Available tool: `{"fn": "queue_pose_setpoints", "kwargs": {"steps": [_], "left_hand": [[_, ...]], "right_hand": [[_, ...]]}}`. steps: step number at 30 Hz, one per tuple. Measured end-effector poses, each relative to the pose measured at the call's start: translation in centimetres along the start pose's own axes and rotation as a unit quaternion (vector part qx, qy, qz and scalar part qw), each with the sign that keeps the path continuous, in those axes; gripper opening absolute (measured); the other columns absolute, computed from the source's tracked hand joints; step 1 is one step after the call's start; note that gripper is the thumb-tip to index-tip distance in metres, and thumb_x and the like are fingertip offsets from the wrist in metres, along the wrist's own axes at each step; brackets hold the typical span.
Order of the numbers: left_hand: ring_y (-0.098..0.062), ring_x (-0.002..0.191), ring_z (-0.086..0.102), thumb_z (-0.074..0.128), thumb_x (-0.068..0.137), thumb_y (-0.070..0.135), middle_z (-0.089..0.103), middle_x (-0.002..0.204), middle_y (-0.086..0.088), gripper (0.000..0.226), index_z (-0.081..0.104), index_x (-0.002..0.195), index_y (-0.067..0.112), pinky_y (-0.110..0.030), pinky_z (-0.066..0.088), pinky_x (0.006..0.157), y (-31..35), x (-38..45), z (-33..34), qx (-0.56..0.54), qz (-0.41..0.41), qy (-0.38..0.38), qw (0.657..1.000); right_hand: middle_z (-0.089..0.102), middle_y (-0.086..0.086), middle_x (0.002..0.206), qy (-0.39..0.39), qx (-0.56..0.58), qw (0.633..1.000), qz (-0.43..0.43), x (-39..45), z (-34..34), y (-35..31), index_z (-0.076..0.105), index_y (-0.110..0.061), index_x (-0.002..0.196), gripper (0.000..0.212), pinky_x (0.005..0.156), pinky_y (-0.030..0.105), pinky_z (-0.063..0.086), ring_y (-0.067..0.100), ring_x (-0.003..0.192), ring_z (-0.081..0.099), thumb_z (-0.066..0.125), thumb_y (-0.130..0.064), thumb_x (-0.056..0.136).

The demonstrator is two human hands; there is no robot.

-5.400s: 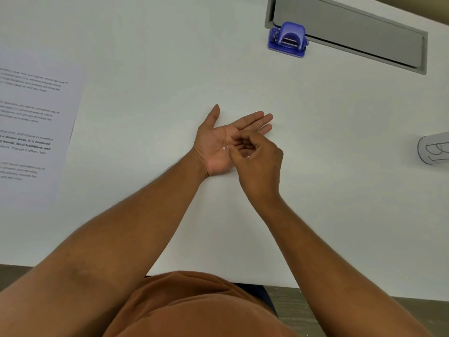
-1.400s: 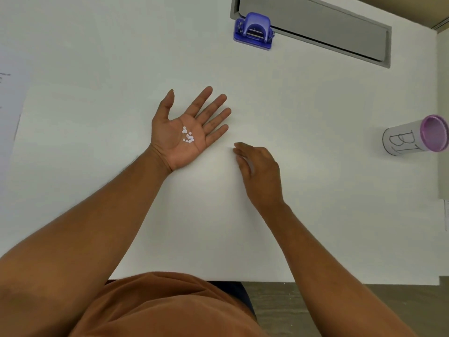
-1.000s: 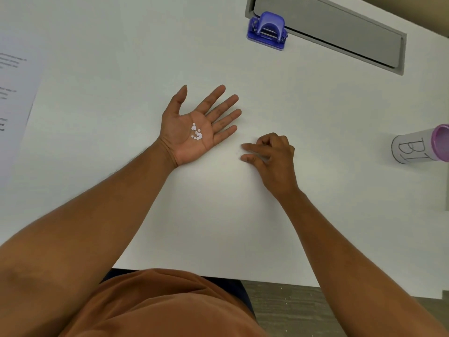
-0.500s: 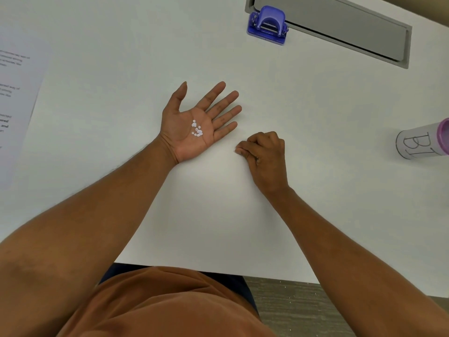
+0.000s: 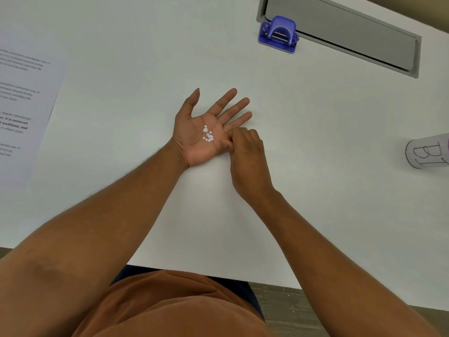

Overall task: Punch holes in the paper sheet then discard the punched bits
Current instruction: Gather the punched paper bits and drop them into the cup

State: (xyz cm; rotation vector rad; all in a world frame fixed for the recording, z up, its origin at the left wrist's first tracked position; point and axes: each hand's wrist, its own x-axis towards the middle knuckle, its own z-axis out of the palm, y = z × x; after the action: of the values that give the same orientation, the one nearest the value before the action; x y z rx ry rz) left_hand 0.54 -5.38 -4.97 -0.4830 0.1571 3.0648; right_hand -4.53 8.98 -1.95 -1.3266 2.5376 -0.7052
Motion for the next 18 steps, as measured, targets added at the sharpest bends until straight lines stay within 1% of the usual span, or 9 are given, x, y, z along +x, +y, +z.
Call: {"fn": "queue_pose_setpoints", "kwargs": {"steps": [2, 3, 5, 6, 10, 13, 14, 16, 18], "left_hand": [[-0.035, 0.16, 0.033, 0.039, 0.105, 0.065, 0.037, 0.171, -0.013, 0.074, 0.04, 0.164, 0.021, -0.048, -0.001, 0.134, 0.0, 0.0, -0.1, 0.01, 0.001, 0.004, 1.0], [-0.036, 0.16, 0.033, 0.04, 0.105, 0.066, 0.038, 0.171, -0.013, 0.074, 0.04, 0.164, 0.021, -0.05, 0.004, 0.134, 0.0, 0.0, -0.1, 0.008, 0.001, 0.002, 1.0], [-0.036, 0.16, 0.033, 0.04, 0.105, 0.066, 0.038, 0.171, -0.014, 0.075, 0.039, 0.165, 0.021, -0.056, 0.016, 0.133, 0.0, -0.1, -0.2, -0.004, 0.0, -0.008, 1.0], [-0.036, 0.16, 0.032, 0.04, 0.105, 0.066, 0.037, 0.171, -0.014, 0.075, 0.039, 0.165, 0.021, -0.056, 0.017, 0.132, -0.1, -0.1, -0.2, -0.009, -0.002, -0.012, 1.0], [-0.036, 0.159, 0.033, 0.043, 0.104, 0.065, 0.039, 0.17, -0.015, 0.074, 0.043, 0.163, 0.02, -0.055, 0.019, 0.132, 0.0, -0.1, -0.3, -0.015, -0.007, -0.009, 1.0], [-0.037, 0.159, 0.034, 0.045, 0.104, 0.063, 0.04, 0.169, -0.016, 0.073, 0.044, 0.162, 0.019, -0.055, 0.019, 0.133, 0.0, -0.1, 0.0, -0.011, -0.011, -0.01, 1.0], [-0.037, 0.159, 0.033, 0.044, 0.105, 0.063, 0.039, 0.17, -0.016, 0.073, 0.043, 0.163, 0.019, -0.054, 0.017, 0.133, 0.0, -0.1, 0.0, -0.01, -0.011, -0.011, 1.0], [-0.036, 0.158, 0.035, 0.044, 0.105, 0.062, 0.037, 0.171, -0.016, 0.073, 0.041, 0.164, 0.019, -0.051, 0.015, 0.134, 0.1, 0.0, 0.0, -0.011, -0.01, -0.011, 1.0], [-0.032, 0.156, 0.037, 0.044, 0.105, 0.062, 0.036, 0.172, -0.014, 0.074, 0.037, 0.165, 0.02, -0.046, 0.015, 0.134, 0.1, -0.1, 0.0, -0.012, -0.011, -0.01, 1.0]], "right_hand": [[0.063, 0.003, 0.089, -0.001, 0.069, 0.998, 0.008, 0.9, 0.2, -1.9, 0.065, -0.007, 0.091, 0.012, 0.072, 0.038, 0.051, 0.021, 0.087, 0.057, 0.054, -0.005, 0.094], [0.066, 0.003, 0.09, 0.0, 0.093, 0.996, 0.008, 1.3, 0.2, -2.5, 0.069, -0.005, 0.093, 0.014, 0.074, 0.036, 0.053, 0.019, 0.088, 0.06, 0.055, -0.007, 0.094], [0.073, 0.008, 0.096, -0.001, 0.107, 0.994, 0.006, 1.7, -0.1, -3.2, 0.076, -0.001, 0.099, 0.017, 0.08, 0.037, 0.057, 0.021, 0.092, 0.066, 0.06, -0.003, 0.093], [0.073, 0.009, 0.1, -0.006, 0.112, 0.994, 0.012, 1.8, -0.4, -3.3, 0.078, -0.001, 0.102, 0.018, 0.083, 0.038, 0.057, 0.023, 0.095, 0.067, 0.063, 0.0, 0.092], [0.074, 0.011, 0.11, -0.035, 0.152, 0.986, 0.061, 2.2, -1.2, -3.7, 0.08, -0.003, 0.11, 0.02, 0.092, 0.039, 0.055, 0.024, 0.102, 0.069, 0.068, 0.002, 0.095], [0.079, 0.01, 0.114, -0.029, 0.165, 0.982, 0.082, 2.7, -1.6, -3.9, 0.079, -0.007, 0.116, 0.021, 0.095, 0.039, 0.056, 0.022, 0.105, 0.073, 0.066, -0.005, 0.099], [0.079, 0.008, 0.115, -0.027, 0.164, 0.982, 0.086, 2.9, -1.9, -3.8, 0.078, -0.01, 0.118, 0.022, 0.094, 0.034, 0.056, 0.019, 0.104, 0.073, 0.065, -0.008, 0.101], [0.08, 0.003, 0.109, -0.013, 0.174, 0.981, 0.085, 3.3, -2.8, -3.2, 0.079, -0.013, 0.117, 0.022, 0.086, 0.022, 0.055, 0.012, 0.095, 0.073, 0.065, -0.012, 0.1], [0.08, -0.004, 0.103, 0.016, 0.202, 0.974, 0.097, 3.5, -4.0, -1.8, 0.081, -0.015, 0.11, 0.019, 0.079, 0.018, 0.054, 0.007, 0.088, 0.072, 0.067, -0.011, 0.098]]}}
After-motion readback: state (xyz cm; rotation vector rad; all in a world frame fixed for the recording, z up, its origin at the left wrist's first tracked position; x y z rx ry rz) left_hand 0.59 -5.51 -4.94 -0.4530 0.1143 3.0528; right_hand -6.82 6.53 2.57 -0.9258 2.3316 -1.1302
